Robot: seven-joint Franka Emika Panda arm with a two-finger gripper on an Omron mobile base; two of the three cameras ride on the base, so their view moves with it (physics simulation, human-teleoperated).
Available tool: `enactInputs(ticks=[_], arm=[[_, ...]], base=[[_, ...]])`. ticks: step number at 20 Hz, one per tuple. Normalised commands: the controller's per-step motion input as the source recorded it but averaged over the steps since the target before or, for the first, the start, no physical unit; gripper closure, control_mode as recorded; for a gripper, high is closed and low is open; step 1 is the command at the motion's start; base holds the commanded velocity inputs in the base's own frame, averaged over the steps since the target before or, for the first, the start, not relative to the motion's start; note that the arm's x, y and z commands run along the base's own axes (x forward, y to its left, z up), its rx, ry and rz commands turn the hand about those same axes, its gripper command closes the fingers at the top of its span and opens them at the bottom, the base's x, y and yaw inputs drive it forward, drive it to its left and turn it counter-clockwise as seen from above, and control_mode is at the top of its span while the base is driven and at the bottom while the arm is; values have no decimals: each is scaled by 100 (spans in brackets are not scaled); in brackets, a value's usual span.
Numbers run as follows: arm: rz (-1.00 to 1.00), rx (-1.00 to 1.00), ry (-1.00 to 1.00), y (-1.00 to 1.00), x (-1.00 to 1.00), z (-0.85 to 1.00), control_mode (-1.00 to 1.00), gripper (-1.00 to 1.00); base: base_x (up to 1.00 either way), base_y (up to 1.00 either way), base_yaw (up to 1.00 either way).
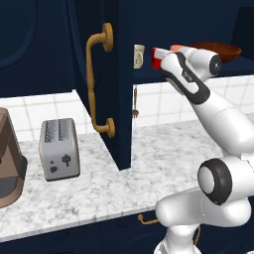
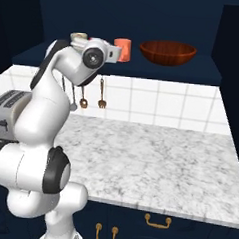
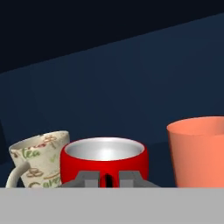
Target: Gather all objects into one cabinet and sort the glasses and bowls to opposite sides.
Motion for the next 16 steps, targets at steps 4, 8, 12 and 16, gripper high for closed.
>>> enactInputs(ticks=[4, 8, 12, 16], arm=[[0, 3, 0, 0, 29, -17, -100, -100], [0, -4, 0, 0, 0, -3, -100, -100], [0, -3, 0, 0, -18, -3, -100, -100], [0, -1, 0, 0, -77, 29, -100, -100]], base=[[0, 0, 0], [0, 0, 0], [0, 0, 0], [0, 0, 0]])
